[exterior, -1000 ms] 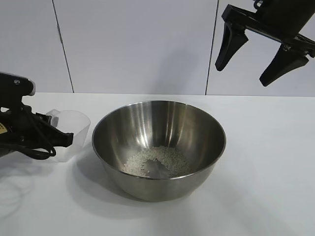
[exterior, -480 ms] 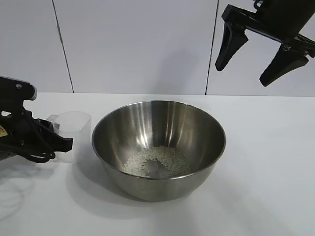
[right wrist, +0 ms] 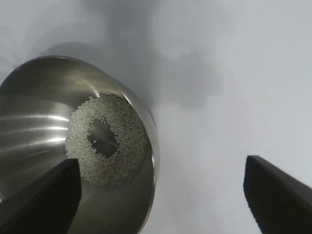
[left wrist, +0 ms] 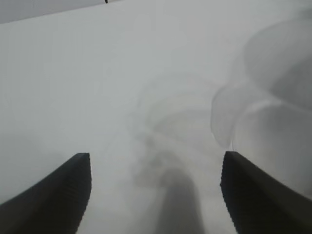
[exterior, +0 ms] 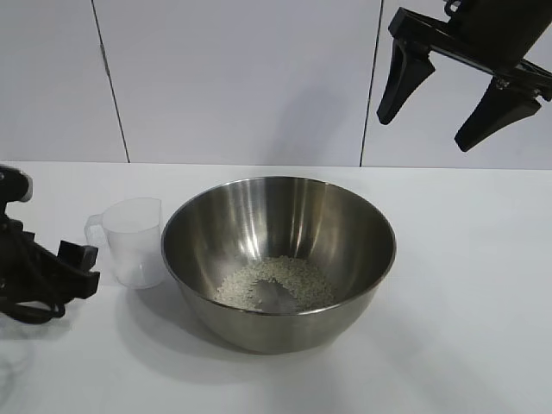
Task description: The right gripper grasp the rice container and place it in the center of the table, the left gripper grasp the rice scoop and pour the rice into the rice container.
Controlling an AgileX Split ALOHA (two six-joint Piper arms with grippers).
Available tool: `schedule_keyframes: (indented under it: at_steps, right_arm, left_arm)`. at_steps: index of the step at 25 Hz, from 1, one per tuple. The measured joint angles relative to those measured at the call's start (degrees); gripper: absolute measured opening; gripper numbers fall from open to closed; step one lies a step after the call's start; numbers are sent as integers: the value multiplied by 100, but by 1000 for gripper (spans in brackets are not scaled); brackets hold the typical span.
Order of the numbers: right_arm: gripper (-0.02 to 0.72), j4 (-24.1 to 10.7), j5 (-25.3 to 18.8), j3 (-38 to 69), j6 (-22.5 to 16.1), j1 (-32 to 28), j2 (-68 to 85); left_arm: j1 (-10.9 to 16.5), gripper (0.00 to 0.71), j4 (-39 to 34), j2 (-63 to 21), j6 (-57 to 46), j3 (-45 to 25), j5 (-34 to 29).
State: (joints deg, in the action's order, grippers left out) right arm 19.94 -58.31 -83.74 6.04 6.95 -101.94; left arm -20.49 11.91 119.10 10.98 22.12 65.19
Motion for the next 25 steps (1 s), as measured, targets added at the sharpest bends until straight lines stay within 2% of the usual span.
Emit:
schedule_keyframes:
  at_steps: [6, 10, 19, 21, 24, 25]
  right_arm:
    - [621, 0, 46, 0, 0, 0, 0]
    - [621, 0, 57, 0, 0, 0, 0]
    - [621, 0, 82, 0, 0, 0, 0]
    - [621, 0, 82, 0, 0, 0, 0]
    - [621, 0, 82, 0, 0, 0, 0]
    - [621, 0, 82, 0, 0, 0, 0]
  left_arm:
    - [0, 541, -441, -22, -44, -454, 67]
    - [0, 541, -541, -257, -457, -622, 70]
    - [0, 542, -522, -1887, -835, -680, -38]
    - [0, 542, -511, -2451, -996, -648, -572]
    - [0, 543, -552, -3309, -1235, -317, -2078]
    - [0, 552, -609, -3611, -1341, -94, -2769]
